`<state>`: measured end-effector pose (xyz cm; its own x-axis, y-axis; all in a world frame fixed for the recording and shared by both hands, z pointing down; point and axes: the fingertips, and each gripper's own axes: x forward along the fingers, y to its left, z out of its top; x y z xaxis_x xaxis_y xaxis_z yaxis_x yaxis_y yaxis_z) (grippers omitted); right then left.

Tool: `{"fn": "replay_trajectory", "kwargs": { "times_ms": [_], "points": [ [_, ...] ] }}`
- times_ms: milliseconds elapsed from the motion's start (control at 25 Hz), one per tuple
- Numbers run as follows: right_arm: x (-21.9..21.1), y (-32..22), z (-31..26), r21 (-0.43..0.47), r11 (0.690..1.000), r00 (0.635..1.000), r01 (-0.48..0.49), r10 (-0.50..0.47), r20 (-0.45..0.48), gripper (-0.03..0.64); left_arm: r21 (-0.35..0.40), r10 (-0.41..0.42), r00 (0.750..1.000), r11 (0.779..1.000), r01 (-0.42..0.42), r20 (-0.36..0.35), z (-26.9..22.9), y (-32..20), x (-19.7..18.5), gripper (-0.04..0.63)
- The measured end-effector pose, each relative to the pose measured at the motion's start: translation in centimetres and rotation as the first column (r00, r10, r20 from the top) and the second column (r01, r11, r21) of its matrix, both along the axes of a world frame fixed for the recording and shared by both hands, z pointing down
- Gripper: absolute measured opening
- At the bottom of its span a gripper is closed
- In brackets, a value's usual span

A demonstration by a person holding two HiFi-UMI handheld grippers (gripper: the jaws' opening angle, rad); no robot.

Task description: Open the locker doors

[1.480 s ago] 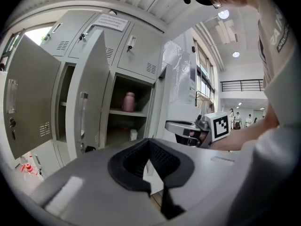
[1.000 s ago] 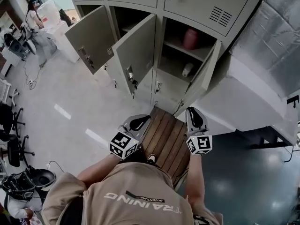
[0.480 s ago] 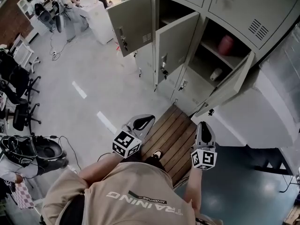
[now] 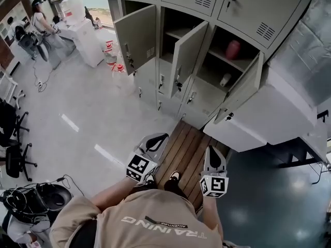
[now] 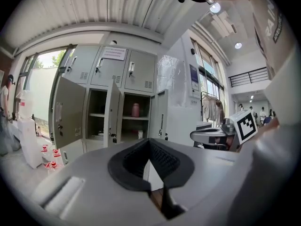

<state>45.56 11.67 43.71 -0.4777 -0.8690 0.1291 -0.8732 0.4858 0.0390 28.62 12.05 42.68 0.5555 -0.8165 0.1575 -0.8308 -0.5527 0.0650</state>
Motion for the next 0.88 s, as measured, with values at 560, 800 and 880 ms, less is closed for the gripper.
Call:
{"fn": "replay_trajectory", "kwargs": {
  "times_ms": [560,800,880],
  "points": [
    [-0.8,3.2,-3.5,0.036,0.999,0.997,-0.025,0.023,0.069,0.011,-0.019,-0.038,0.997,0.999,0.037,-0.062,-0.4,2.0,-4.0,0.008],
    [-1.5,3.3,-3.1,0.032,0.998,0.997,0.045,-0.047,0.063,0.01,-0.027,-0.07,0.997,0.997,0.069,-0.034,-0.6,2.8,-5.1,0.008],
    [-1.8,3.1,-3.5,0.042,0.997,0.996,0.058,-0.061,0.058,0.01,-0.033,-0.078,0.996,0.996,0.077,-0.035,-0.8,3.0,-5.4,0.008]
  ]
}}
